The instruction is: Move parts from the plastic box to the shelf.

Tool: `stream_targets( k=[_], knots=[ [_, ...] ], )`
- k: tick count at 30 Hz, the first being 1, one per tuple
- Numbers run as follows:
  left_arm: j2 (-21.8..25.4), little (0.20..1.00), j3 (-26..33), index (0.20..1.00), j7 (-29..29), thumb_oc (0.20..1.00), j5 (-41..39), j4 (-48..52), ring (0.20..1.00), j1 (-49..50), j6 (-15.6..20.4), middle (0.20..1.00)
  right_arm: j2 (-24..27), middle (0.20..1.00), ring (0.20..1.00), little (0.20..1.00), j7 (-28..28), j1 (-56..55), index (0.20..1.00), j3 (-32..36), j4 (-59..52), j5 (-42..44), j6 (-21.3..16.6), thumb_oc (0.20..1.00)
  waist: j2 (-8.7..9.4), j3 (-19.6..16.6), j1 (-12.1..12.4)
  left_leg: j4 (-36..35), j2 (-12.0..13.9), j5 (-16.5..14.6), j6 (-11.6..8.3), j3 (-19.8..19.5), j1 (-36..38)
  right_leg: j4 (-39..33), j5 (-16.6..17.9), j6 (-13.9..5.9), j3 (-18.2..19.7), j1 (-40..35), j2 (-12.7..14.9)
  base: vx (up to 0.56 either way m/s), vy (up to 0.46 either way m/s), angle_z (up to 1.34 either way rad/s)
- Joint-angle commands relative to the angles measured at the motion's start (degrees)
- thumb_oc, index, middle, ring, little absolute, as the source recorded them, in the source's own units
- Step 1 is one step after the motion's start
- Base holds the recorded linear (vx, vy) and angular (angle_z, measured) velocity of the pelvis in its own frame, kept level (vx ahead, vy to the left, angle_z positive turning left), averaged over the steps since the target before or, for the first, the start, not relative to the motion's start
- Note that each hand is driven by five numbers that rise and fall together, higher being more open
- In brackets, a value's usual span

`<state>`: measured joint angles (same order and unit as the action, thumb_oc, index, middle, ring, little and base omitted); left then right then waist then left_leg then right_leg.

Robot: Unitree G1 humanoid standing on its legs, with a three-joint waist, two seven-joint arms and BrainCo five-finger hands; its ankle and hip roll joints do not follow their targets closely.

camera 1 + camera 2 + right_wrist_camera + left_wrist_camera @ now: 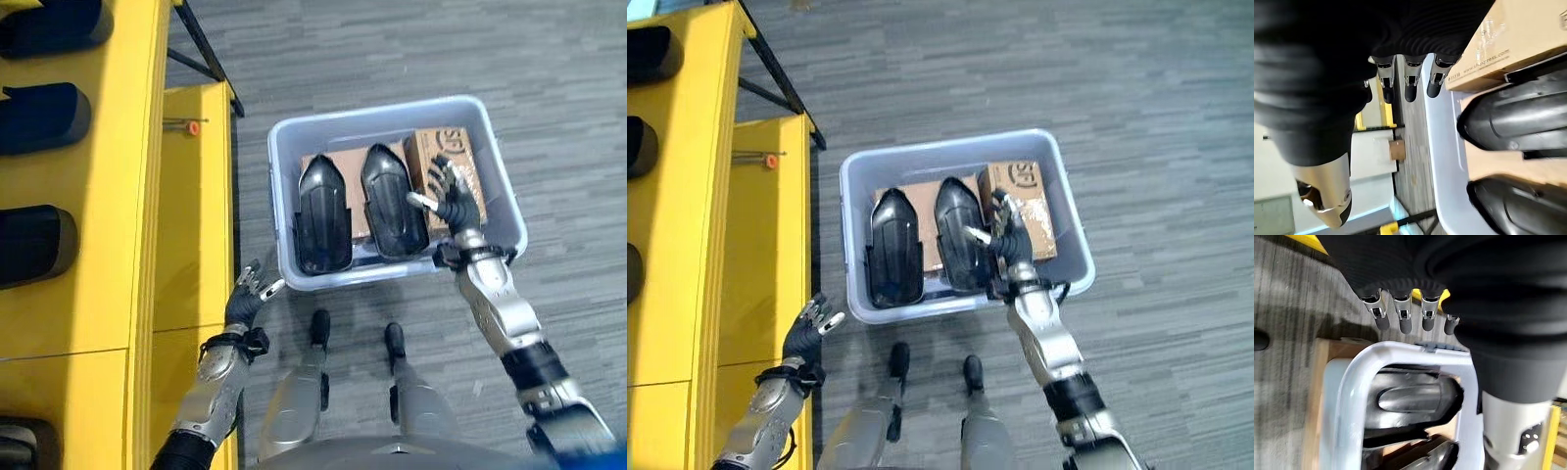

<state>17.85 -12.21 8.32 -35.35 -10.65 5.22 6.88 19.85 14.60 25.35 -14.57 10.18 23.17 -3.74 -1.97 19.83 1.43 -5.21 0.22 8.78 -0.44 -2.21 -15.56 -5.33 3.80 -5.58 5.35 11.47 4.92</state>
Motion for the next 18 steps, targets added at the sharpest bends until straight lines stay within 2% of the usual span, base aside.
stream_targets(
  k=[1, 8, 18],
  knots=[
    [1.71, 1.0, 0.55, 1.0, 1.07, 1.0, -0.84, 2.69, 1.0, -0.58, 3.11, 1.0, 0.62, 1.0, 1.0, 1.0, 2.81, 0.8, 1.0, -0.24, -1.73, -2.2, -2.72, 1.0, 2.14, -1.55, 1.28, 3.15, 3.48, -4.74, -1.76, -1.1, -1.56, 1.31, -1.28, -1.74, -2.29, 1.68, 3.66, 0.0, 0.0, 0.0],
    [0.79, 1.0, -2.72, 1.0, 2.3, 1.0, -2.22, 2.19, 1.0, -4.58, 4.03, 1.0, 2.04, 1.0, 1.0, 1.0, 5.5, 11.83, 1.0, -2.46, 7.87, -2.59, -1.87, 1.0, 1.4, 1.69, 2.35, 1.42, 3.49, -3.12, -2.26, -0.82, -3.32, 1.21, -0.35, -1.87, -2.08, 4.68, 3.44, -0.02, -0.014, -0.01],
    [-0.23, 1.0, -4.31, 1.0, 3.93, 1.0, -3.38, 0.79, 1.0, -8.22, 5.26, 1.0, 4.0, 1.0, 1.0, 1.0, 7.62, 22.38, 1.0, -4.49, 19.97, -4.49, -1.04, 1.0, 1.44, 5.47, 3.41, 1.75, 2.96, -2.57, -2.34, -2.0, -5.75, 2.22, -0.6, -1.59, -2.59, 6.6, 3.42, -0.01, -0.02, 0.06]
  ],
)
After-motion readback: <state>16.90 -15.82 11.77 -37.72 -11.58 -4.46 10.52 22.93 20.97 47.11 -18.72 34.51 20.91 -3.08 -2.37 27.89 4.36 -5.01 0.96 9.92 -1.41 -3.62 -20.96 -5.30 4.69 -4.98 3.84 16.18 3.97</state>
